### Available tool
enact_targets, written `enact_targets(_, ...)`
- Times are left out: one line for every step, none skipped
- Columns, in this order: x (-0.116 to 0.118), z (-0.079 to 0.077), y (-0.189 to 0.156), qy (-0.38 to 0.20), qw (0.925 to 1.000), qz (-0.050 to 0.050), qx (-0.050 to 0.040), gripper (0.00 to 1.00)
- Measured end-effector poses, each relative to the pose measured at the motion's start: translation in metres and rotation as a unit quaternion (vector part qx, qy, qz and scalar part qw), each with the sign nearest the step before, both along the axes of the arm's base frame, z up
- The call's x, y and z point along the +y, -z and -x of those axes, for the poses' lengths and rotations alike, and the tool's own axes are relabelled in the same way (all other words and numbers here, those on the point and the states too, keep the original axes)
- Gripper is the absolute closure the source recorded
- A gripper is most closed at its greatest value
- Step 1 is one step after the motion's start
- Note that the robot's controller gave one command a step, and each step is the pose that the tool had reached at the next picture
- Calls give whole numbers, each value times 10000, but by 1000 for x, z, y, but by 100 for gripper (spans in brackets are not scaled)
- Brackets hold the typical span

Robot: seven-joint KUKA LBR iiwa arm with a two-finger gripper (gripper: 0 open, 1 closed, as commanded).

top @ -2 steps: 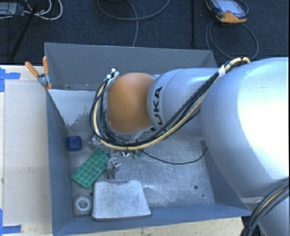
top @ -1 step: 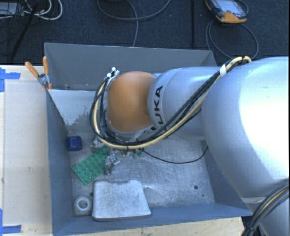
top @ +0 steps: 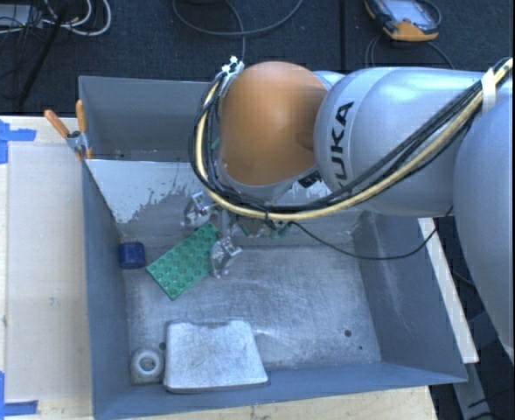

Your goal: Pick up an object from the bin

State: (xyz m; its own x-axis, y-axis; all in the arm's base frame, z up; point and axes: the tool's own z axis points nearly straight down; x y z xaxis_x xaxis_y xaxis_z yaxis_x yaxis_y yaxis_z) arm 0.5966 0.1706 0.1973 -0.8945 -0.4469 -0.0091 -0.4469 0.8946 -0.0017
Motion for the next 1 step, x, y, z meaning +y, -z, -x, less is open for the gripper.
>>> enact_targets(34, -17, -64, -1585, 9874, 7, 7, 100)
